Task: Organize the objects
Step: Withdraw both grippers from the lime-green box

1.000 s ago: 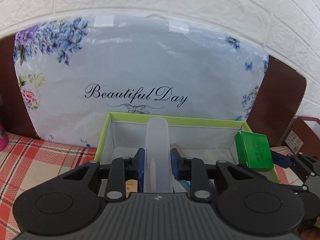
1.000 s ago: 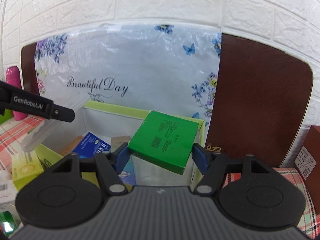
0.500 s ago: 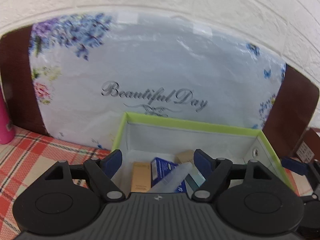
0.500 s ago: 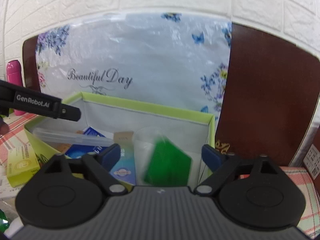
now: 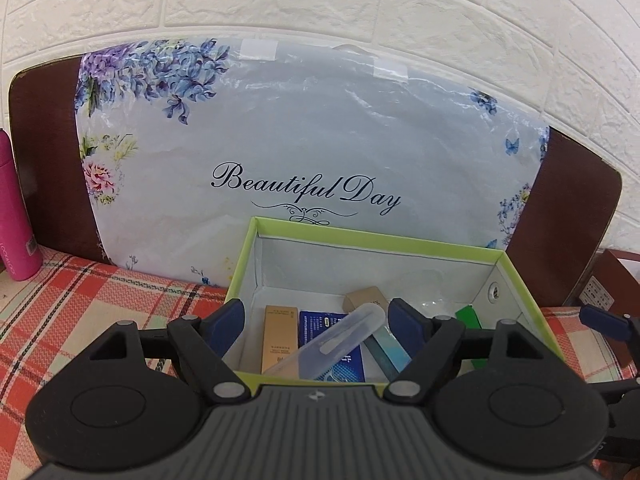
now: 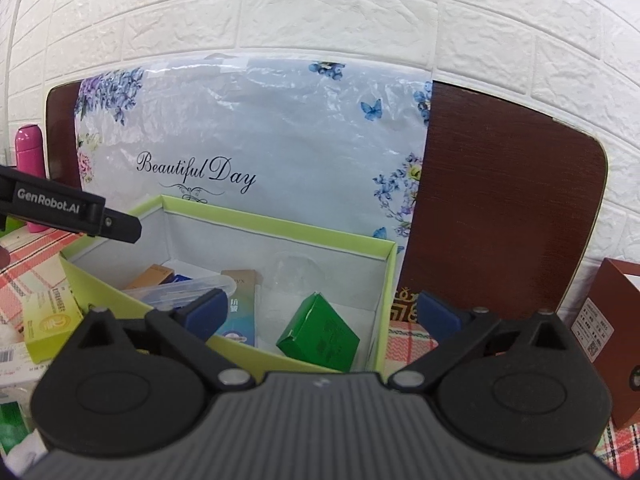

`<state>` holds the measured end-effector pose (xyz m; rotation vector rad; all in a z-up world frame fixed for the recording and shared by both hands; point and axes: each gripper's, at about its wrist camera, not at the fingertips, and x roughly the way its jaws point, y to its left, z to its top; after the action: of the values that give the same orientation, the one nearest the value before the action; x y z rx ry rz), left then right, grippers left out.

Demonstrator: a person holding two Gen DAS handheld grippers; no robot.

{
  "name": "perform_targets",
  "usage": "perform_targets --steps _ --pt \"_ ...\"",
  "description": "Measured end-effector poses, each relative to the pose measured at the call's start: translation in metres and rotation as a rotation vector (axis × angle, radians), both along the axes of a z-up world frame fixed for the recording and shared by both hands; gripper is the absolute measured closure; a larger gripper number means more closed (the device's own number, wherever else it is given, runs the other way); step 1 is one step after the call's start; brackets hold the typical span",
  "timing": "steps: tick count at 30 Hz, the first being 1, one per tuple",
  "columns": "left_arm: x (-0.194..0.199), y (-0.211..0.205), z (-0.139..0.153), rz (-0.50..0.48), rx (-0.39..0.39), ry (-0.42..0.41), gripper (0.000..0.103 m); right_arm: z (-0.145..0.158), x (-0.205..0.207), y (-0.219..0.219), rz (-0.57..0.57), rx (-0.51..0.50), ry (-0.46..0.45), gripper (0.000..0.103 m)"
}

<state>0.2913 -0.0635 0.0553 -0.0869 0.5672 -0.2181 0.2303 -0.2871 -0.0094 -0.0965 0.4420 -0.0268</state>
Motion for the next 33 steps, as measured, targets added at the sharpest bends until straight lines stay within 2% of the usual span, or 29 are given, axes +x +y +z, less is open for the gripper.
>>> perform_targets --steps 11,20,29,33 --pt "-0.042 0.009 0.003 0.001 -0.018 0.007 0.021 0.018 -0.038 0.006 0.023 0.015 -0.016 0.000" --pt "-0.102 0.013 -0.003 -0.011 -0.057 0.023 0.021 0.029 -0.089 0.019 0.081 0.027 -0.014 0.000" --pt "-0.164 0.027 -0.029 -0.004 -0.091 0.080 0.021 0.018 -0.153 0.035 0.120 0.080 0.020 0.000" --pt "-0.181 0.033 -0.043 -0.003 -0.106 0.122 0.021 0.002 -0.172 0.038 0.122 0.148 0.060 0.000"
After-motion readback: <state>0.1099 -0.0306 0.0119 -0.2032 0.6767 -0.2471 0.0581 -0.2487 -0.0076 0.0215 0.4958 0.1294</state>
